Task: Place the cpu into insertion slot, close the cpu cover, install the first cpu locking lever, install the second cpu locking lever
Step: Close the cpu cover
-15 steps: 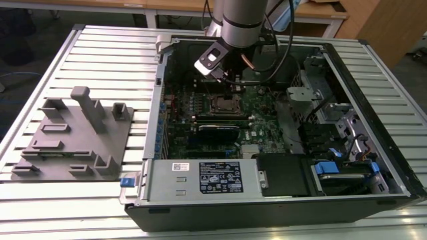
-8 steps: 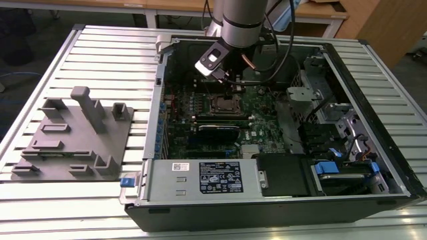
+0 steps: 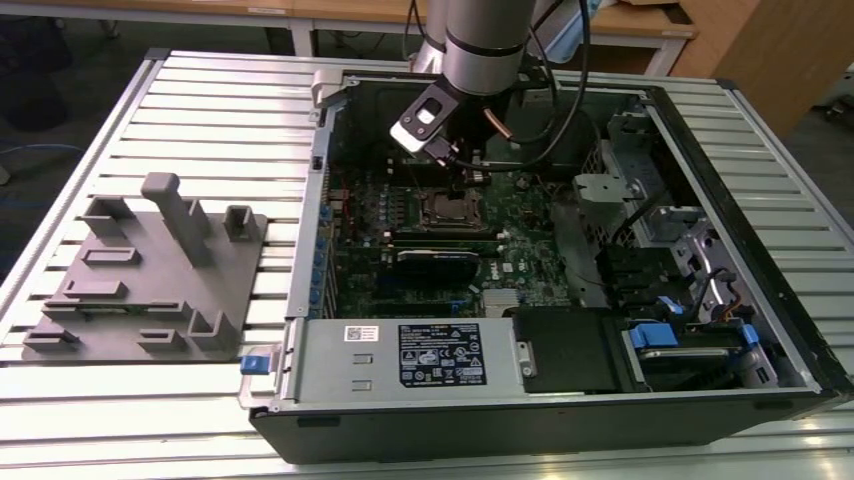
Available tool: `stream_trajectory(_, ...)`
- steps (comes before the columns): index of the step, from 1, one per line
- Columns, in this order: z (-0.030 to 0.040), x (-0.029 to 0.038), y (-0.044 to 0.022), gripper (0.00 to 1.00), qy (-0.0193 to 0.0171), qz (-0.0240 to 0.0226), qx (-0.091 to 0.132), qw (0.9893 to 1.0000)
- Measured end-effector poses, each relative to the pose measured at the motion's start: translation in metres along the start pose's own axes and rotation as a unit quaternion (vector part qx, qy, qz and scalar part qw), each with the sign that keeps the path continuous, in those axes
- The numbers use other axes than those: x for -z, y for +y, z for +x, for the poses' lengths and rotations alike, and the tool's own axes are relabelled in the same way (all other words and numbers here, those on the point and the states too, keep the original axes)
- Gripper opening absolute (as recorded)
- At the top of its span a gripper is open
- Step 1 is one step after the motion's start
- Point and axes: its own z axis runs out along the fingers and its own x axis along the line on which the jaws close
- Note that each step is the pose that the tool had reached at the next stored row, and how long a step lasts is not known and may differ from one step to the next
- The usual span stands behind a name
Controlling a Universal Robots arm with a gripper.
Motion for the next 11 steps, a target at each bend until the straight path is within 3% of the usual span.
stream_trajectory(11, 0.0000, -0.0001, 0.0000, 0.10, 0.0001, 0.0003, 0.018, 0.9998)
